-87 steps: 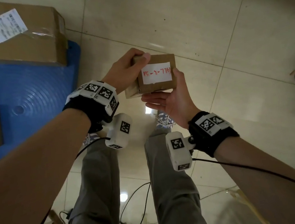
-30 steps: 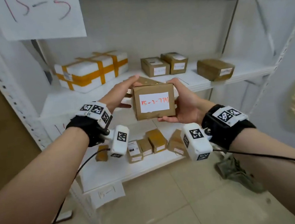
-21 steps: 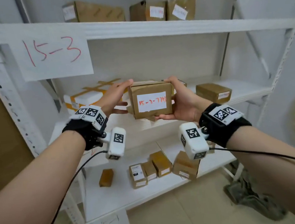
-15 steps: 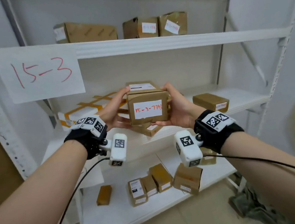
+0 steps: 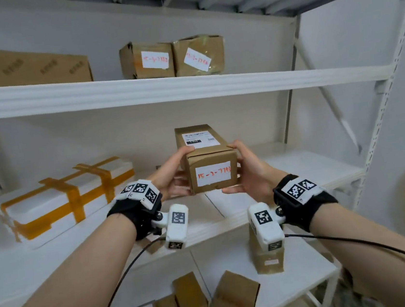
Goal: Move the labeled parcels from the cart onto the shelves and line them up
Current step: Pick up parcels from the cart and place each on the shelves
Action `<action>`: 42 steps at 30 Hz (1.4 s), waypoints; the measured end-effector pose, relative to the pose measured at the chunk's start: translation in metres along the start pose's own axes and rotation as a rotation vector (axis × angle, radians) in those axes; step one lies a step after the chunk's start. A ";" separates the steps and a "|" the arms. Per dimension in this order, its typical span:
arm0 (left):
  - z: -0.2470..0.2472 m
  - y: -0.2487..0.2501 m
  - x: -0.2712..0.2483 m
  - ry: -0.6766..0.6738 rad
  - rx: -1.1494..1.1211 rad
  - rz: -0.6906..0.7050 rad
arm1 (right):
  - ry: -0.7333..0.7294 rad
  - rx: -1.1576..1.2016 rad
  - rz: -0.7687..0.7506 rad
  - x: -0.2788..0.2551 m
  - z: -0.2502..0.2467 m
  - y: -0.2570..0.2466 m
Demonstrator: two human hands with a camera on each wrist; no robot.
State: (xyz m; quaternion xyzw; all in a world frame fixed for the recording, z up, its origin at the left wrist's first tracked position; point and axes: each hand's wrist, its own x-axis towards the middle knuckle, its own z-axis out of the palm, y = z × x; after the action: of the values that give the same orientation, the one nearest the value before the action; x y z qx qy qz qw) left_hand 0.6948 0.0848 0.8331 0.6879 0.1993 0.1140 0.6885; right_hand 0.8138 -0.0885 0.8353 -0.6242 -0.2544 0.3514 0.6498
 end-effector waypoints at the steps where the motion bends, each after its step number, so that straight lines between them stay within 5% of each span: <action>1: 0.007 0.002 0.014 0.010 -0.028 0.008 | 0.015 -0.002 -0.012 0.012 -0.014 -0.003; 9: 0.040 0.001 0.092 0.118 -0.039 0.039 | 0.322 -0.374 -0.033 0.088 -0.120 0.015; 18: 0.050 0.002 0.139 0.120 0.014 0.021 | 0.153 -1.269 0.125 0.113 -0.167 0.056; 27: 0.074 -0.007 0.178 0.051 0.070 0.002 | 0.079 -1.247 0.206 0.149 -0.193 0.056; 42: 0.125 -0.017 0.240 0.089 0.247 -0.123 | 0.217 -1.272 0.295 0.227 -0.249 0.073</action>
State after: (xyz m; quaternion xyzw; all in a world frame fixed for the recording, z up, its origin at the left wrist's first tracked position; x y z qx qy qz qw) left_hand 0.9619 0.0748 0.7849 0.7480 0.2840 0.0768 0.5949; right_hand 1.1372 -0.0724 0.7161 -0.9464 -0.2572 0.1528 0.1215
